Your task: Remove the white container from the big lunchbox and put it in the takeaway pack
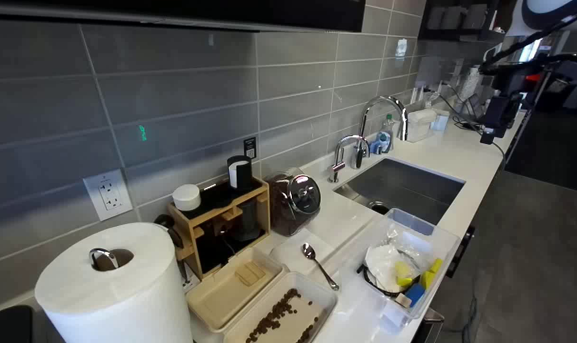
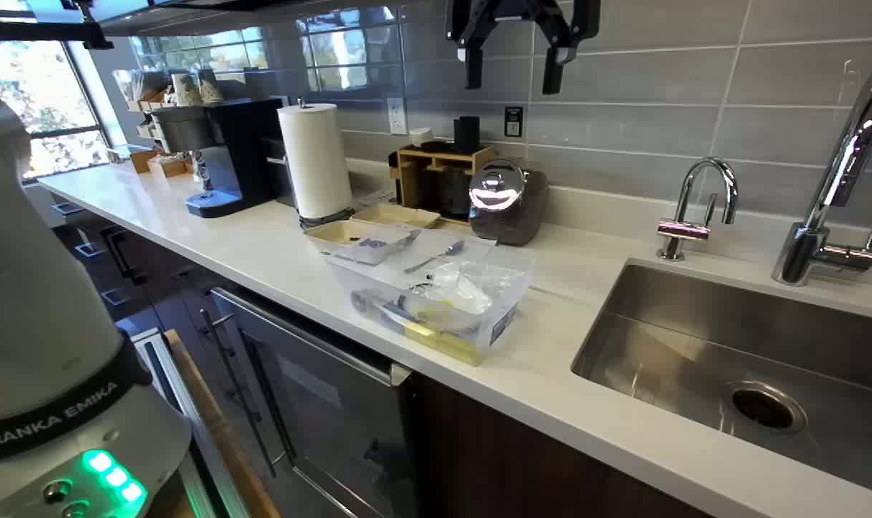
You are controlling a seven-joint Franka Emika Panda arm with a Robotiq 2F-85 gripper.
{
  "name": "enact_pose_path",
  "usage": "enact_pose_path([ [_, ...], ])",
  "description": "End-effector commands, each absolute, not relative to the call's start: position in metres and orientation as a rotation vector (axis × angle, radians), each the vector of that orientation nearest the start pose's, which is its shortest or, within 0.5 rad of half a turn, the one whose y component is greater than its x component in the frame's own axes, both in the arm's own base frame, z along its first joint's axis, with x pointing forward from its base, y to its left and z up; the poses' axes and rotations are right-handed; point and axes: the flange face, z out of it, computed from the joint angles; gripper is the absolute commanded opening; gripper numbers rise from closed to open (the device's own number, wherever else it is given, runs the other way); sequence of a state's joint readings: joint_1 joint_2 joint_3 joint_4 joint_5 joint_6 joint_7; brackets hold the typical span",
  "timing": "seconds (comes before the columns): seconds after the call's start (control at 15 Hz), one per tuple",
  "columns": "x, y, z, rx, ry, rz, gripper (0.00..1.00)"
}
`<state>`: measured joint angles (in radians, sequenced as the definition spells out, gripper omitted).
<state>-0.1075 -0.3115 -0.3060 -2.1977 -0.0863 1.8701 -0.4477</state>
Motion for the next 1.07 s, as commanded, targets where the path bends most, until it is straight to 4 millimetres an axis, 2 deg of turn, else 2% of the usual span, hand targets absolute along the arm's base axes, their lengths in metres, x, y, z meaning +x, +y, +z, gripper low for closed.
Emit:
enact_pose_path([
  [0.0,0.416,-0.2,0.503,-3.118,-0.119,0.035,1.0],
  [0.53,0.42,-0.196,0.501,-3.101,-0.096,0.043,1.0],
  [0.67,0.428,-0.181,0.494,-3.092,-0.108,0.061,1.0],
  [0.93,0.446,-0.12,0.471,-3.066,-0.239,0.136,1.0],
  [1.0,0.447,-0.097,0.463,-3.063,-0.273,0.164,1.0],
])
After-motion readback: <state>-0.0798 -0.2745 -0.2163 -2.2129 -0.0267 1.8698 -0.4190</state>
